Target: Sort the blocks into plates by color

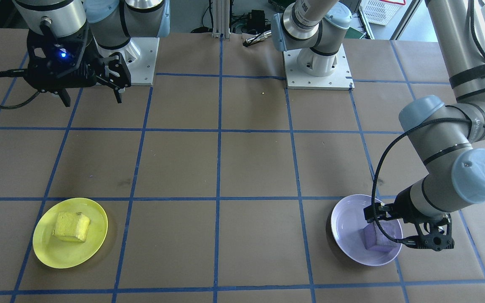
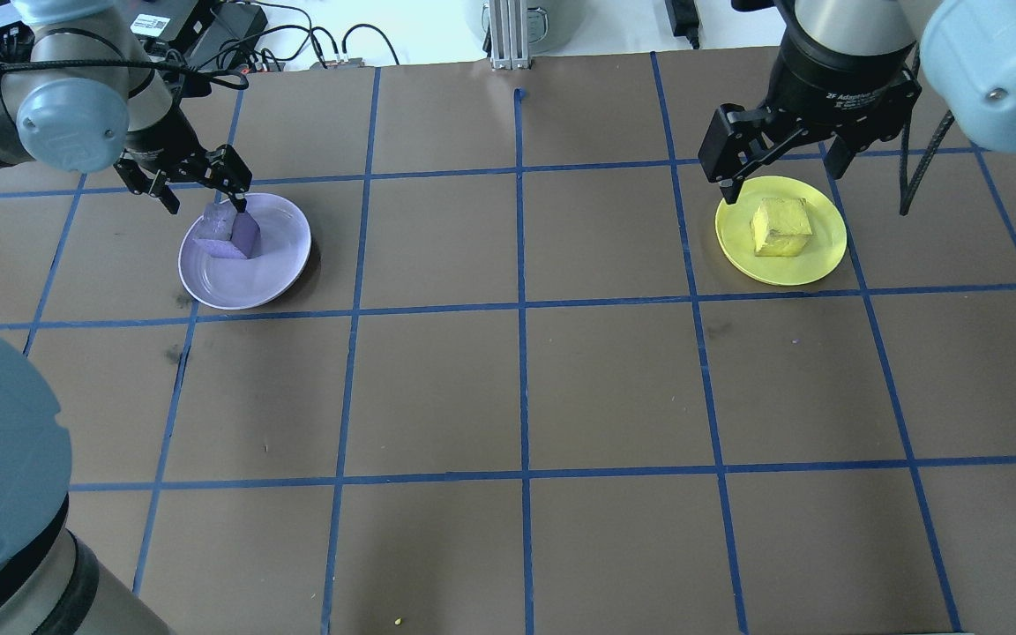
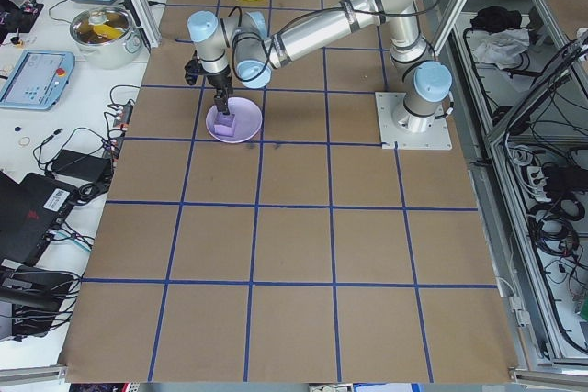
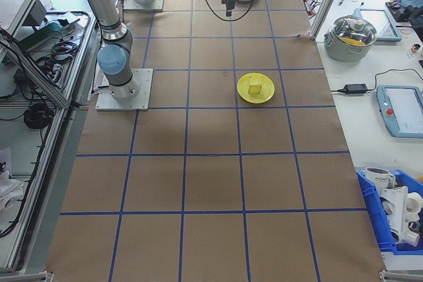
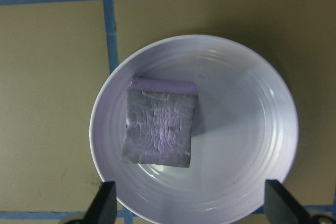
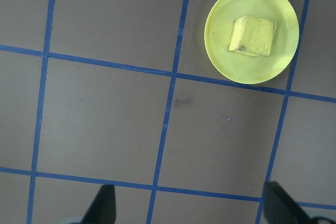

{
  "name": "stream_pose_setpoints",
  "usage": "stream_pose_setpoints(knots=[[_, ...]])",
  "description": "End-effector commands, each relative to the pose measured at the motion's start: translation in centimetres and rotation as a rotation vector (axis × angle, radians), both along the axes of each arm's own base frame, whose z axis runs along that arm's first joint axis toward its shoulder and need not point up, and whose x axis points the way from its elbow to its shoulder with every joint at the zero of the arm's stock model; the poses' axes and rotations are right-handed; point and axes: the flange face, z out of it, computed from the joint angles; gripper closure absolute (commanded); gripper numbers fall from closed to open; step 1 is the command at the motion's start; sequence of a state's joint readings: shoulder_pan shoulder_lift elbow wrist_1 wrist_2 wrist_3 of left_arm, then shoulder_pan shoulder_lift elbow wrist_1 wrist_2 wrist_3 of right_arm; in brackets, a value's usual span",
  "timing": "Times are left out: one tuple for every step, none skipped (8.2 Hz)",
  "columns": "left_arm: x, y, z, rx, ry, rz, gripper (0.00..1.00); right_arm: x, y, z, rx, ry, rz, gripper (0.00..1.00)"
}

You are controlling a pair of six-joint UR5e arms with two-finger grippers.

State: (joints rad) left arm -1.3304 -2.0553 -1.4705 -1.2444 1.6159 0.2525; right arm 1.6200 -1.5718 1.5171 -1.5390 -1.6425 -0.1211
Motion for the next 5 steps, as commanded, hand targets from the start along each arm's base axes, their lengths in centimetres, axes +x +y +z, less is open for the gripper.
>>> stream_pose_setpoints(knots=[[-4.2, 3.2, 8.2, -0.058, -0.009, 0.098, 0.00, 0.1, -0.1, -0.1, -0.003, -0.004, 0.000, 0.00], [-6.8, 5.1, 11.6, -0.087, -0.012, 0.100, 0.00, 0.2, -0.2, -0.1, -0.003, -0.012, 0.002, 0.00], [-9.0, 7.1, 15.1, -0.146, -0.016, 0.095, 0.00, 0.2, -0.1, -0.1, -0.004, -0.015, 0.000, 0.00], [-10.3, 8.1, 16.9, -0.179, -0.011, 0.113, 0.00, 0.2, -0.2, -0.1, -0.004, -0.017, 0.002, 0.00], [-11.4, 8.7, 17.9, -0.196, 0.002, 0.099, 0.00, 0.2, -0.2, -0.1, -0.004, -0.017, 0.003, 0.00]])
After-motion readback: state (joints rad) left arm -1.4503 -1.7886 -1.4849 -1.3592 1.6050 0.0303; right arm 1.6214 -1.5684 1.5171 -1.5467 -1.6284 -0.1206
